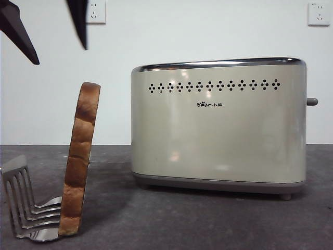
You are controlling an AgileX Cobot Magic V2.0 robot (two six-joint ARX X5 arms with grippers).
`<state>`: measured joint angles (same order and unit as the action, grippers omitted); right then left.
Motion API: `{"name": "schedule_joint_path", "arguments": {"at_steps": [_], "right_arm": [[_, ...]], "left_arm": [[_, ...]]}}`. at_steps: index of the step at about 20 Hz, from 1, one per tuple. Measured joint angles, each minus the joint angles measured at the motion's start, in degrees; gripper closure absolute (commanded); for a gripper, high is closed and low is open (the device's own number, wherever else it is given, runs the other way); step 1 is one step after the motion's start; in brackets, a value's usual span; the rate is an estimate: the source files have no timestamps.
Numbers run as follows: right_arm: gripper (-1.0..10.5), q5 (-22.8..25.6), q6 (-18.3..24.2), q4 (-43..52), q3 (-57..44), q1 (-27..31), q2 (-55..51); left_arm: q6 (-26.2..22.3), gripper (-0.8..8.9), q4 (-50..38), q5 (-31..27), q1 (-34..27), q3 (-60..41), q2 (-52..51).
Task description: Pick up a slice of bread from the rack,put the bread on the toaster,press the button
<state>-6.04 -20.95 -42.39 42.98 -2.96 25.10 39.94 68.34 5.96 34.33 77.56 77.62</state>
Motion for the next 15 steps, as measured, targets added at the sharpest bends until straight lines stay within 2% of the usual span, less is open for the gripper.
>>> {"name": "schedule_joint_path", "arguments": {"at_steps": [7,15], "right_arm": [[9.5,-0.5,0.0,0.0,0.0,-1.5,0.0],[9.5,-0.5,0.0,-0.5,0.0,-1.5,0.0]], "left_arm": [[1.9,2.08,-1.6,0.6,5.2,0.0,6.8],[3.7,2.22,-1.8,-2.0,5.5,0.0,9.2]]}}
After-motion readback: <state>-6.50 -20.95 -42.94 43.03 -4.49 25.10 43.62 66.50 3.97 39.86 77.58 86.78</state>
